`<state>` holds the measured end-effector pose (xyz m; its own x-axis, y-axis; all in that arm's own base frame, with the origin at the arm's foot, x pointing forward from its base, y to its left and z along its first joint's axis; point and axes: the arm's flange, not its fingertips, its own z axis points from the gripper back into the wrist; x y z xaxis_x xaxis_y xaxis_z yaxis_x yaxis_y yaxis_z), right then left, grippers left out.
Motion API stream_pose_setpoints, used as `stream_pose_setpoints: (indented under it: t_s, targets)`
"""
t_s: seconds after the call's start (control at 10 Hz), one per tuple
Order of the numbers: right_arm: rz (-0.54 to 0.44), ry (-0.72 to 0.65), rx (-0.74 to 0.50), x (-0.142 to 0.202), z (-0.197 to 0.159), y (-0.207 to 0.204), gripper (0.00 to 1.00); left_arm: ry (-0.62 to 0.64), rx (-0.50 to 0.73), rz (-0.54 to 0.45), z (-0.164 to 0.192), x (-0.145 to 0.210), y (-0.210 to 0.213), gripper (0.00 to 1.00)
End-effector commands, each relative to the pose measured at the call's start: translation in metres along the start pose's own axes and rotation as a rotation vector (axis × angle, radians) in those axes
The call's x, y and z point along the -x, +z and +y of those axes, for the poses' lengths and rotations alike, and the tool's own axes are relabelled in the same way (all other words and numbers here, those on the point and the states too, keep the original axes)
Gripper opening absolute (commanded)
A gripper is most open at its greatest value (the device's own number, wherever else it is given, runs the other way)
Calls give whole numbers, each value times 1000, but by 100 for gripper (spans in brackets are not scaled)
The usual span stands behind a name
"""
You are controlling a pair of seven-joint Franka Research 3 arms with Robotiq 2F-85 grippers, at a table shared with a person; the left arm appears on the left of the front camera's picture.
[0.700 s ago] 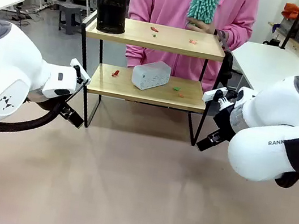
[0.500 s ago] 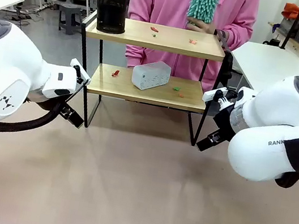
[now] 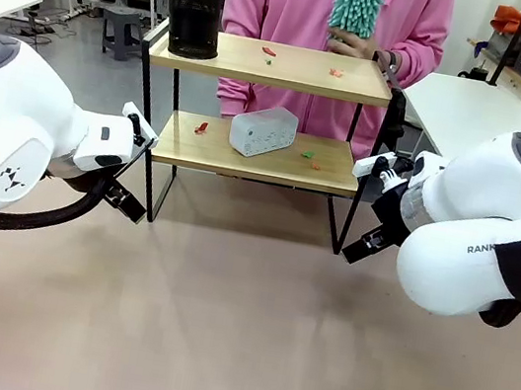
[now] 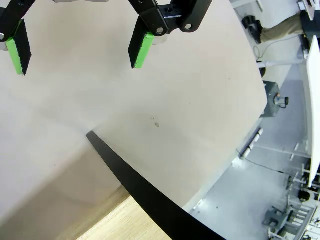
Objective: Clean the shelf.
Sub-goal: Pick up the Duster from the human.
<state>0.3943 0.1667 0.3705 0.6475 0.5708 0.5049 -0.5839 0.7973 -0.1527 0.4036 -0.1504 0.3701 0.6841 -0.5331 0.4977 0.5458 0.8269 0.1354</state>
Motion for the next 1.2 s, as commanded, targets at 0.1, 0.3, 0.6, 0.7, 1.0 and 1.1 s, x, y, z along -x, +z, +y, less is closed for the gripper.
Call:
stream_pose_setpoints:
  t_s: [0.1,0.3,0.6,0.7,1.0,1.1]
  targets:
    - [0,-1,0,0,0,0,100,-1,0,0,0,0,0,100]
    - [0,-1,0,0,0,0,100,-1,0,0,0,0,0,100]
    - [33,-22,-93,10,-10,40,100,-38,122,-21,5,4,36,100]
    - [24,-132,-129,26,-27,88,100,-66,254,-40,16,15,78,100]
    - [-152,-726,-456,116,-119,202,100,38,456,-208,81,73,170,100]
    - [-249,-893,-573,162,-153,217,100,164,507,-285,115,103,181,100]
